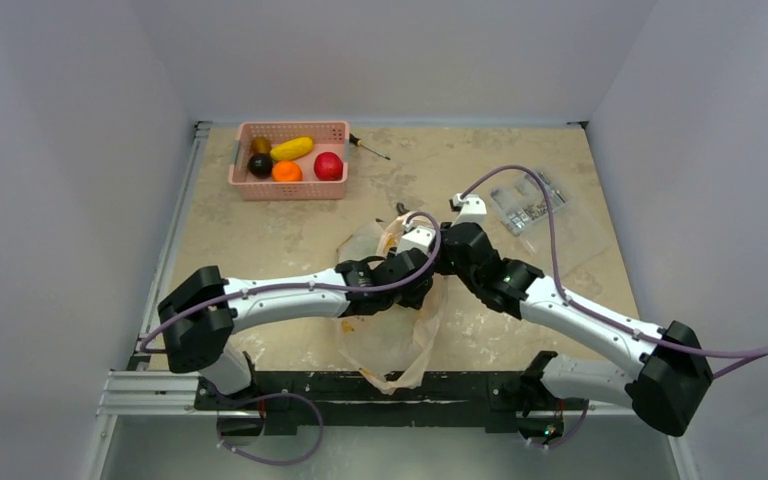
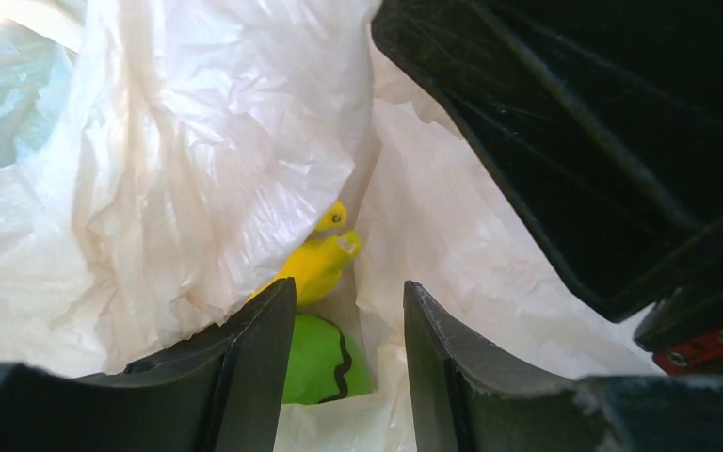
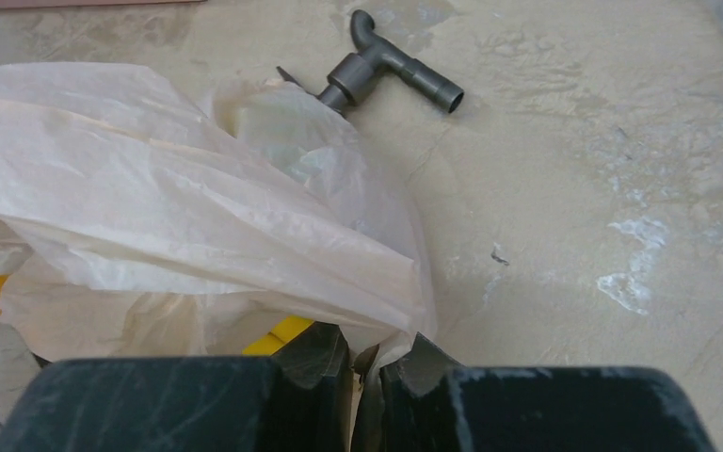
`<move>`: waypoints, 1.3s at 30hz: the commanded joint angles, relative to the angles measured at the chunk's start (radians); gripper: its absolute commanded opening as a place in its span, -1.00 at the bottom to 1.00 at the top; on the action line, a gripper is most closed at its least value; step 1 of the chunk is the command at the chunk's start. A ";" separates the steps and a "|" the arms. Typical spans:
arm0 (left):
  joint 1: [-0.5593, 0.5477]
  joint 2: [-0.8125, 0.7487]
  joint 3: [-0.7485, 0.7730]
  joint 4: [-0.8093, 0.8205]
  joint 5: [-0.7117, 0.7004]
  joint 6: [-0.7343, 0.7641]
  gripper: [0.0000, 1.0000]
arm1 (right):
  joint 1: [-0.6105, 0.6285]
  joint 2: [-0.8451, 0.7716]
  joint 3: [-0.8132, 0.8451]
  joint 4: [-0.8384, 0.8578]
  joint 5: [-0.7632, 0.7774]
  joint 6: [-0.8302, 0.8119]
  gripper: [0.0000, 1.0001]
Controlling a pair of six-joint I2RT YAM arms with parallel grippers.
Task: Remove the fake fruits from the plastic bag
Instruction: Take out the fake fruit from the plastic bag.
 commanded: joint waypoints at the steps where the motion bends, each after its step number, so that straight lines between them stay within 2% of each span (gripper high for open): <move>1: 0.002 0.078 0.090 0.041 -0.063 0.055 -0.09 | 0.020 -0.040 -0.006 0.051 -0.077 0.065 -0.82; 9: 0.002 0.178 0.139 0.023 -0.111 0.088 -0.13 | -0.010 -0.067 -0.034 0.044 -0.088 0.076 -0.84; 18: -0.011 0.160 0.119 0.018 -0.135 0.098 -0.63 | -0.096 -0.095 -0.094 0.064 -0.153 0.078 -0.86; 24: -0.030 0.050 0.096 -0.032 -0.164 0.109 -0.99 | -0.155 -0.106 -0.121 0.087 -0.217 0.063 -0.89; 33: -0.033 -0.226 0.031 -0.051 -0.073 0.094 -1.00 | -0.162 -0.104 -0.115 0.101 -0.238 0.062 -0.94; 39: -0.032 -0.411 -0.021 -0.037 0.109 0.053 -1.00 | -0.162 -0.106 -0.103 0.091 -0.238 0.056 -0.97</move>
